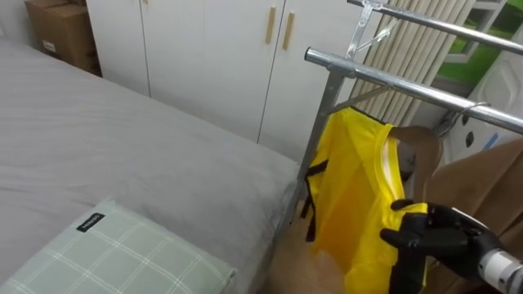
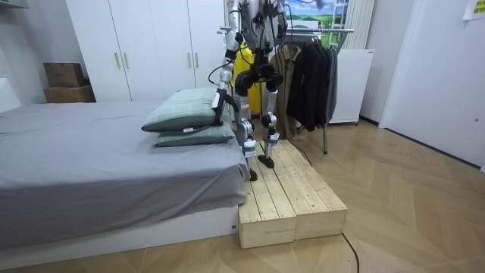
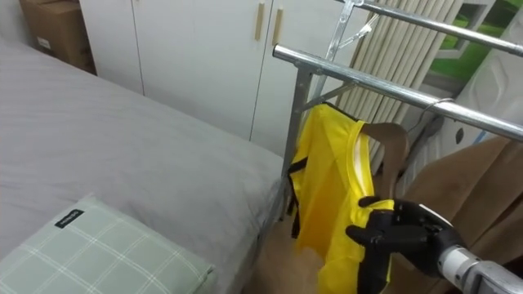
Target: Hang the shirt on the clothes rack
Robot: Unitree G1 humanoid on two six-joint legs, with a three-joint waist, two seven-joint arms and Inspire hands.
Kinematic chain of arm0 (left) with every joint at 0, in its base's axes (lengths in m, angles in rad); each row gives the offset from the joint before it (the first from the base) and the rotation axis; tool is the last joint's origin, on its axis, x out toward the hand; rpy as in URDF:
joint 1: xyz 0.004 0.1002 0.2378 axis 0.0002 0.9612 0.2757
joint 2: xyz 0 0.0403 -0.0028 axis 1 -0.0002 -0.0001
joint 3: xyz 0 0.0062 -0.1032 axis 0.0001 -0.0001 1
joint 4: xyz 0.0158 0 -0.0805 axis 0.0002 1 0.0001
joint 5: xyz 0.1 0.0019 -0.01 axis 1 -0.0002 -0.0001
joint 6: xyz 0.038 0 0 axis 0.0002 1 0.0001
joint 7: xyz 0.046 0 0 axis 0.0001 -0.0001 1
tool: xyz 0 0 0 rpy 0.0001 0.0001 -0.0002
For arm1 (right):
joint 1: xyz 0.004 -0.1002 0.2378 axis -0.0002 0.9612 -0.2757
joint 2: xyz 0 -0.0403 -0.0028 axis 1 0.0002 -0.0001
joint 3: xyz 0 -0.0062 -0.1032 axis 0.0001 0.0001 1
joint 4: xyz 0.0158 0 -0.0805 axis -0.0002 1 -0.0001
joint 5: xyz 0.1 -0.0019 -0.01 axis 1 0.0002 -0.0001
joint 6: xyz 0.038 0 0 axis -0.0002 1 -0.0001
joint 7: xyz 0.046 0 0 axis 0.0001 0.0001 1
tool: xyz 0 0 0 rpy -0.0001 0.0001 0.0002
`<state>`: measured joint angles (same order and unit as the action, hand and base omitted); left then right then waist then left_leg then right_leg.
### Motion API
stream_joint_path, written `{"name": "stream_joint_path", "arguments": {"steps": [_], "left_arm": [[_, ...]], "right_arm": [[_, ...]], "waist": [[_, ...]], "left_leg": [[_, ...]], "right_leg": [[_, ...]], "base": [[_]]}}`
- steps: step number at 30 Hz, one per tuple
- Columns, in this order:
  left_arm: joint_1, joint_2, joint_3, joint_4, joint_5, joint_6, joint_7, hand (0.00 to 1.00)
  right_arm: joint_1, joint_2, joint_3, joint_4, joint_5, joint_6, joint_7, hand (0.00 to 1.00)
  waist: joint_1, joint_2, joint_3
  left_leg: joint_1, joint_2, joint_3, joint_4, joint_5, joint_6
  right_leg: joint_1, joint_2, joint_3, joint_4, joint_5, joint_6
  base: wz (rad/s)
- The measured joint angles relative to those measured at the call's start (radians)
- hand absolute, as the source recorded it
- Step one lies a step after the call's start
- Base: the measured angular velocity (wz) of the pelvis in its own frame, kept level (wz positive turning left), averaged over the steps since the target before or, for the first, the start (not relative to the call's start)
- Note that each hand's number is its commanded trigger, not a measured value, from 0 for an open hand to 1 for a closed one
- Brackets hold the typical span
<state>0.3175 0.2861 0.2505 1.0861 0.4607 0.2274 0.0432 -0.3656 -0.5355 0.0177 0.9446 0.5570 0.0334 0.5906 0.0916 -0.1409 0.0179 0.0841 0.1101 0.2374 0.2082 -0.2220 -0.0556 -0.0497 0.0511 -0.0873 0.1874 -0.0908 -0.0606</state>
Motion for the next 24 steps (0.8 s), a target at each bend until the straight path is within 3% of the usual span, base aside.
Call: {"name": "stream_joint_path", "arguments": {"steps": [12, 24], "left_arm": [[0.0, 0.0, -0.003, 0.0, -0.019, 0.0, 0.011, 0.0], [0.0, -0.01, -0.014, -0.001, -0.019, 0.006, 0.034, 0.0]], "right_arm": [[0.0, 0.0, -0.001, -0.001, 0.004, -0.011, -0.022, 0.0], [-0.023, 0.001, -0.012, -0.026, -0.132, -0.01, -0.169, 0.0]], "waist": [[0.0, 0.003, 0.0016], [-0.003, 0.003, 0.0002]], "left_leg": [[-0.001, 0.001, 0.003, -0.003, 0.0, 0.0], [-0.004, 0.001, 0.005, -0.004, 0.0, 0.0]], "right_leg": [[-0.002, 0.001, -0.002, 0.001, 0.0, 0.0], [-0.005, 0.001, -0.001, 0.001, 0.0, 0.0]], "base": [[0.0], [0.0]]}}
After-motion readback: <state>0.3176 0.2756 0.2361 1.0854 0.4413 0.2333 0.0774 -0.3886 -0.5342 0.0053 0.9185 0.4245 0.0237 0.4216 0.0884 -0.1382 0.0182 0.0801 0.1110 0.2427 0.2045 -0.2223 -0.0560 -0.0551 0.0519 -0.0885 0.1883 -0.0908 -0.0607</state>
